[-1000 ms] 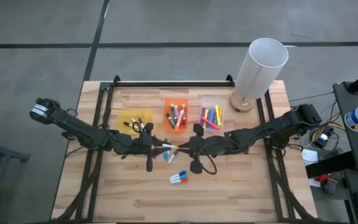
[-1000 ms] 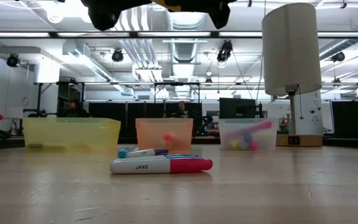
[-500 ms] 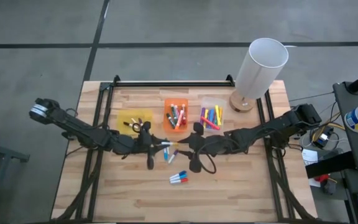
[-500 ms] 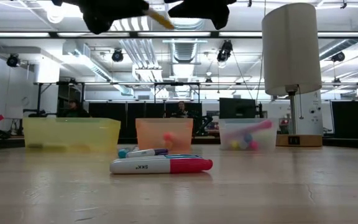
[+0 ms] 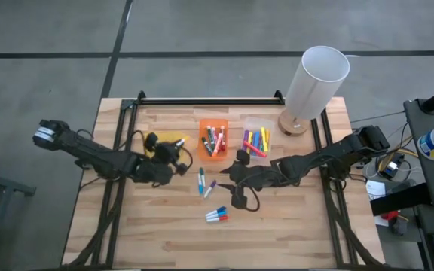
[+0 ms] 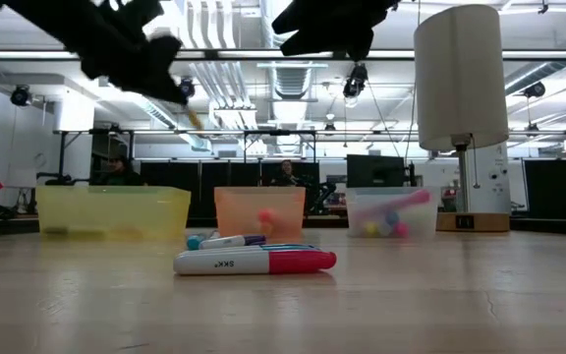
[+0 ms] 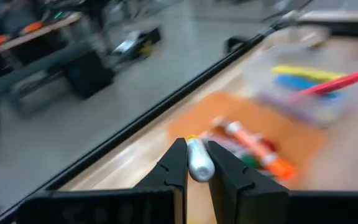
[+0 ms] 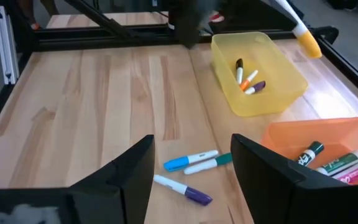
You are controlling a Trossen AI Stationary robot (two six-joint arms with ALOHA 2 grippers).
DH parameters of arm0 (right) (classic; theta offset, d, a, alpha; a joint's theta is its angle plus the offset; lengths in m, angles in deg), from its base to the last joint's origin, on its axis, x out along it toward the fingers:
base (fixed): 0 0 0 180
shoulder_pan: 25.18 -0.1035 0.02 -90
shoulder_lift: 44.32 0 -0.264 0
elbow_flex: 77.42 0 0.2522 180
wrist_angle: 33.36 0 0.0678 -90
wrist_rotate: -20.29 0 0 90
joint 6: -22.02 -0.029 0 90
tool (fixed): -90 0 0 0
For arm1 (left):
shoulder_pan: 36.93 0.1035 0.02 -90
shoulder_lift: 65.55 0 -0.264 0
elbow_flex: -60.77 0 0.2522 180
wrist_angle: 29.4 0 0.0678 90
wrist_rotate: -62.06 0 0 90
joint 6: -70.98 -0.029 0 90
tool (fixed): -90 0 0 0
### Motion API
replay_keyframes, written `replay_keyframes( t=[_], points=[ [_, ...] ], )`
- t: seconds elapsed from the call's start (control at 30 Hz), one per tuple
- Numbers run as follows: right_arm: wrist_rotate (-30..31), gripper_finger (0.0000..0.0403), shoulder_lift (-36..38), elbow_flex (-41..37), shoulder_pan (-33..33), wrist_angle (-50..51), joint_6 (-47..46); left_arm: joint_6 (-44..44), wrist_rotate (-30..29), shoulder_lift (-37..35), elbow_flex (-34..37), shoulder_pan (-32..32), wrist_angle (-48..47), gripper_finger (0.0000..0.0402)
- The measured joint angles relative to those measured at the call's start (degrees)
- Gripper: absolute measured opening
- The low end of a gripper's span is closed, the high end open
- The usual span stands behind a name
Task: Pick & Place Markers
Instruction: Put the small yellow marker into the transparent yellow bin
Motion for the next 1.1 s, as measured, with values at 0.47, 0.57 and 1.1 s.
replay_keyframes(
  t=[0.47, 0.57, 1.1],
  points=[
    [-0.04, 0.0203, 0.00, -0.28, -0.02, 0.36, -0.42, 19.77, 14.25, 0.00, 4.37, 16.54, -18.24, 0.0036],
    [-0.04, 0.0203, 0.00, -0.28, -0.02, 0.34, -0.42, 19.74, 15.52, 0.00, 5.84, 18.38, -16.75, 0.0037],
    [-0.02, 0.0203, 0.00, -0.34, -0.02, 0.30, -1.13, 21.52, 25.35, 0.00, 7.74, 21.34, -12.99, 0.0050]
  ],
)
